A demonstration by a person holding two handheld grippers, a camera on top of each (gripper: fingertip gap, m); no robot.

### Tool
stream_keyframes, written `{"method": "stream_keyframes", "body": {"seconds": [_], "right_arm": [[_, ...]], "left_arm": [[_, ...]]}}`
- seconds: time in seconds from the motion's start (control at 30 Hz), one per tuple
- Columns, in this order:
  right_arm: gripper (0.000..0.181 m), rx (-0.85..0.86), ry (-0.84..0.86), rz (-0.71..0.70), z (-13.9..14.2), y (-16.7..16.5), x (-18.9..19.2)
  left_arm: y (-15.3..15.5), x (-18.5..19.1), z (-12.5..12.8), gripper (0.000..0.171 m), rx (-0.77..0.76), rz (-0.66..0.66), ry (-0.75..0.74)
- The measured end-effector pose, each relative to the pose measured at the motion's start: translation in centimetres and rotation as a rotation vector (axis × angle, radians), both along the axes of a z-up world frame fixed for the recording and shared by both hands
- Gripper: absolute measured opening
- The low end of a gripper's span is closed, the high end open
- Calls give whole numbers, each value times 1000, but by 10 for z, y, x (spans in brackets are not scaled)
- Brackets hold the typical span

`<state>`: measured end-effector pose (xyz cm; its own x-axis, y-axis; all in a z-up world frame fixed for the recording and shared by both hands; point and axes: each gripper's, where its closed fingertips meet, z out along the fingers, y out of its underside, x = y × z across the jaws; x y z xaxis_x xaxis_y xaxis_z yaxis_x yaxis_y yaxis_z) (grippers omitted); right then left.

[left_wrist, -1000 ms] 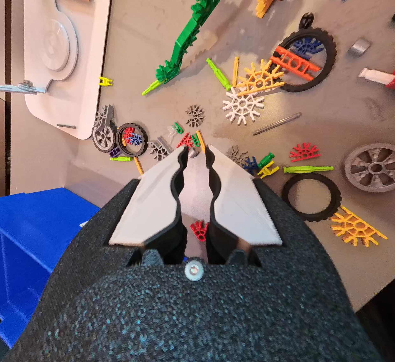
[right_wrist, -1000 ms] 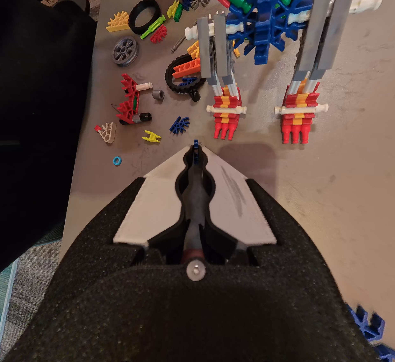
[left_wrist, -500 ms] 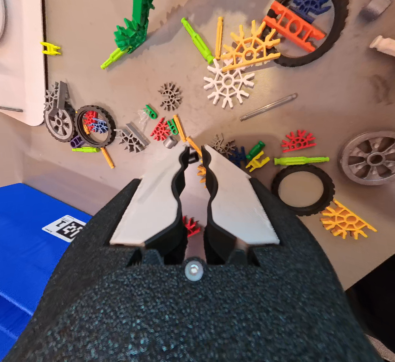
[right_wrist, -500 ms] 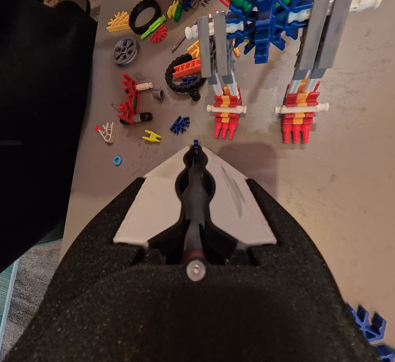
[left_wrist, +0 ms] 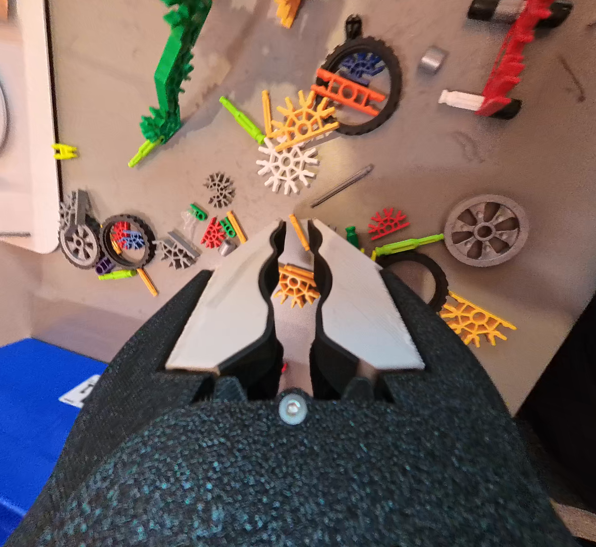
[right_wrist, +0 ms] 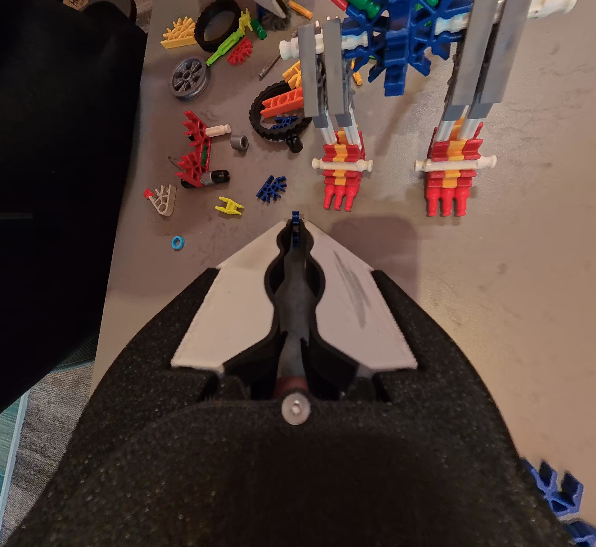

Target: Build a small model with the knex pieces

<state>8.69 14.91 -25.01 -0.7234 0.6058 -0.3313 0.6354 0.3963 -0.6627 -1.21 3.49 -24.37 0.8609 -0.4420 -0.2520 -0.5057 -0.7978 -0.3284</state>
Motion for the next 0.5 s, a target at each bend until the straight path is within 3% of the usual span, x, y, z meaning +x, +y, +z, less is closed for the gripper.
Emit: {"method": "stream_keyframes", "body": {"seconds": [0.27, 0.5], "right_arm": [[3, 1, 1, 0, 0, 0, 0], [3, 1, 1, 0, 0, 0, 0]], "left_arm": [[5, 17, -7, 14, -10, -117, 17], [8, 26, -9, 3, -9, -146, -7]]}}
